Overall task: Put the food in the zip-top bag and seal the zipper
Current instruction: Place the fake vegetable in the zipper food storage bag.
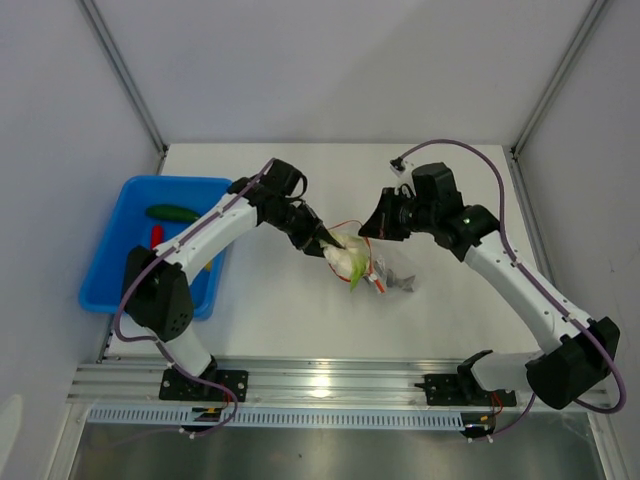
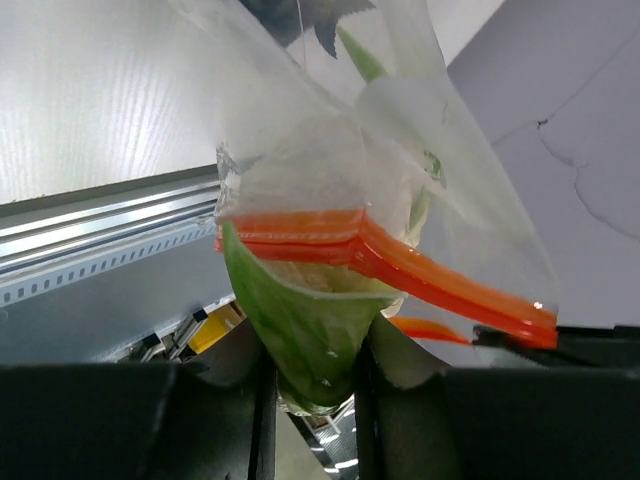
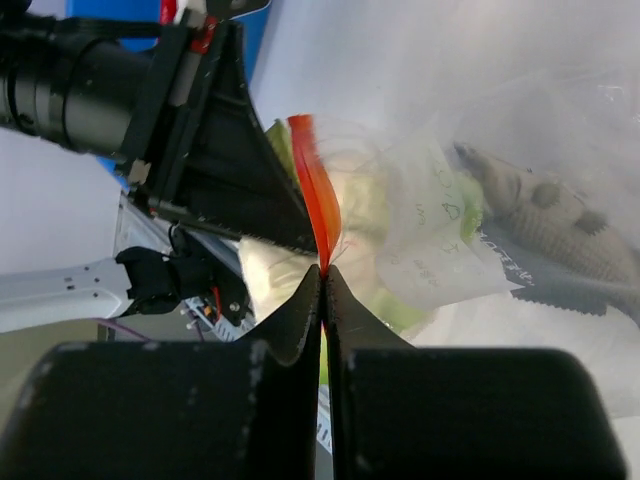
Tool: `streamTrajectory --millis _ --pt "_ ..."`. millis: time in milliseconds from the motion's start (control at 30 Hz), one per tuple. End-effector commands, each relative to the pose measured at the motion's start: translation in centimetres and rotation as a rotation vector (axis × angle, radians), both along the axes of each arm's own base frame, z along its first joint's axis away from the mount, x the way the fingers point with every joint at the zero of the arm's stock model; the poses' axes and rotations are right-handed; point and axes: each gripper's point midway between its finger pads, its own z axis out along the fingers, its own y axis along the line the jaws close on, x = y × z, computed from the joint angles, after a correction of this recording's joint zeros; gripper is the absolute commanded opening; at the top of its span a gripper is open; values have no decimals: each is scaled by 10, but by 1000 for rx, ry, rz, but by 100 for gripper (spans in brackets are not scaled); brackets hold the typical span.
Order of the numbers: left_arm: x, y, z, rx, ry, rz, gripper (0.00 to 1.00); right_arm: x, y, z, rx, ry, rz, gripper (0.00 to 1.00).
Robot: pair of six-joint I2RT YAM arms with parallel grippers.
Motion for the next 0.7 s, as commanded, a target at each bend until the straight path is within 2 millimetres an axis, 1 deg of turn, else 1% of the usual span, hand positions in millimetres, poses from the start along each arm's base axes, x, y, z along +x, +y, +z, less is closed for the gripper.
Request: streamTrajectory --millis 0,33,100,133,200,233,300,333,400,433,500,633,667 --pt "1 5 11 87 37 50 1 -9 17 20 84 -59 109 0" --pt "3 10 8 128 43 82 0 -11 20 20 92 -53 128 0" --pt "10 12 11 162 25 113 1 -12 26 17 98 -42 152 0" --pt "10 13 10 179 31 118 1 -13 26 17 99 -38 158 0" --pt "14 12 15 197 21 120 1 -14 30 13 105 -17 181 0" --pt "12 14 7 230 51 118 1 -14 33 12 110 -11 192 0" --pt "10 11 7 240 64 119 1 -17 36 12 115 2 217 0" --pt "10 10 6 245 72 135 0 -17 39 7 106 18 227 0" --pt "7 6 5 231 78 146 1 -18 42 9 112 11 242 0" --pt "11 3 7 205 79 165 0 -21 45 8 109 15 258 0" --pt "5 1 2 196 127 164 0 -21 47 8 104 12 266 0" --pt "10 -1 5 184 138 194 0 -23 48 8 98 9 269 0" --pt "14 -1 10 185 120 199 1 -22 47 9 97 3 267 0"
